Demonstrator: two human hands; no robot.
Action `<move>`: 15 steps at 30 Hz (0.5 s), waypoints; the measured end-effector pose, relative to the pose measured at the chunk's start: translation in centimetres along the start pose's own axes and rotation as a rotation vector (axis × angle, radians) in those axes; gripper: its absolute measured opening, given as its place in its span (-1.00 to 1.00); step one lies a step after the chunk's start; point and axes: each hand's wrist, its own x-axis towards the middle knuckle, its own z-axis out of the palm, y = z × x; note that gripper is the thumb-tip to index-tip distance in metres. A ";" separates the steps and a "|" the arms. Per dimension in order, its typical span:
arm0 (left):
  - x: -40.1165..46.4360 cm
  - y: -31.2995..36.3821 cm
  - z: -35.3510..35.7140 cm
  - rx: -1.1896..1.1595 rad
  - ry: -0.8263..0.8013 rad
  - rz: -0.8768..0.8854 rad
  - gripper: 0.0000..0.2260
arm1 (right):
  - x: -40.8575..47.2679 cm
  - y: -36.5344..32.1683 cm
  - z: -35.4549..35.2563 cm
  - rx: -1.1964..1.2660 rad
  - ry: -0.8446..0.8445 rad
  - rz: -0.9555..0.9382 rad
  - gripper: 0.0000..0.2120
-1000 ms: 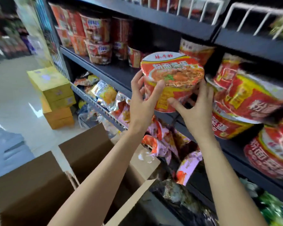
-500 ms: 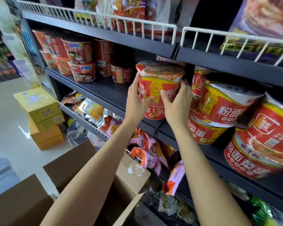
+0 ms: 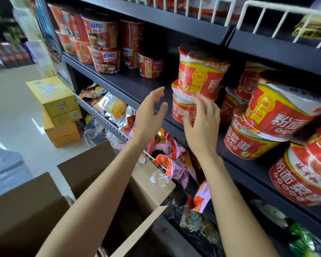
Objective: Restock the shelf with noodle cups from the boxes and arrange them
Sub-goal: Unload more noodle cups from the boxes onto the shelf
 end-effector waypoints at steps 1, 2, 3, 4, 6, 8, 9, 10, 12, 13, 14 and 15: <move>-1.8 -0.8 -1.9 0.053 0.052 0.043 -0.70 | -1.2 -1.2 0.3 0.062 -0.014 -0.040 -0.64; -3.8 -1.7 -4.0 0.146 0.101 0.086 -0.76 | -2.5 -2.6 0.6 0.123 -0.051 -0.080 -0.68; -5.9 -2.7 -6.3 0.262 0.139 0.123 -0.79 | -3.9 -4.1 1.2 0.175 -0.106 -0.120 -0.71; -8.2 -3.7 -8.6 0.378 0.161 0.144 -0.80 | -5.4 -5.6 2.0 0.218 -0.173 -0.162 -0.74; -12.9 -5.8 -13.2 0.573 0.164 0.105 -0.78 | -8.9 -8.9 4.0 0.295 -0.347 -0.229 -0.77; -17.9 -8.4 -17.5 0.674 0.150 -0.058 -0.78 | -12.8 -12.2 6.2 0.337 -0.646 -0.282 -0.79; -20.3 -9.8 -19.4 0.693 0.162 -0.166 -0.79 | -14.7 -13.7 7.5 0.327 -0.819 -0.317 -0.79; -22.9 -11.2 -21.2 0.699 0.193 -0.273 -0.82 | -16.5 -15.1 8.8 0.297 -0.967 -0.366 -0.77; -27.2 -14.1 -23.7 0.715 0.265 -0.474 -0.84 | -19.5 -16.9 11.4 0.229 -1.163 -0.494 -0.73; -29.5 -15.6 -25.0 0.758 0.295 -0.597 -0.79 | -21.3 -18.2 13.0 0.212 -1.246 -0.574 -0.72; -31.7 -17.3 -26.0 0.814 0.310 -0.728 -0.71 | -22.9 -19.3 14.6 0.200 -1.315 -0.646 -0.70; -33.8 -18.8 -26.7 0.868 0.314 -0.870 -0.61 | -24.7 -20.3 16.4 0.192 -1.379 -0.707 -0.68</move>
